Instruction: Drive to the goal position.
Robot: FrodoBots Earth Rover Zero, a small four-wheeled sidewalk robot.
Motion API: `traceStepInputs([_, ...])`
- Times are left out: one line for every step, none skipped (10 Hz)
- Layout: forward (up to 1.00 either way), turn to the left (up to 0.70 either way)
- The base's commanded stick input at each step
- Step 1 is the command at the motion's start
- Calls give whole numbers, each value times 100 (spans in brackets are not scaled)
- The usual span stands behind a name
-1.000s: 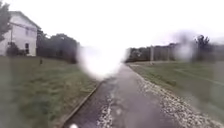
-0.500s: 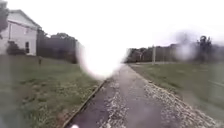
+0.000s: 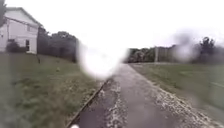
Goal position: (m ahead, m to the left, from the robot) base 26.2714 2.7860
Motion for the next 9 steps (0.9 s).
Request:
traceStepInputs([70,0])
traceStepInputs([70,0])
traceStepInputs([70,0])
traceStepInputs([70,0])
traceStepInputs([70,0])
traceStepInputs([70,0])
traceStepInputs([70,0])
traceStepInputs([70,0])
traceStepInputs([70,0])
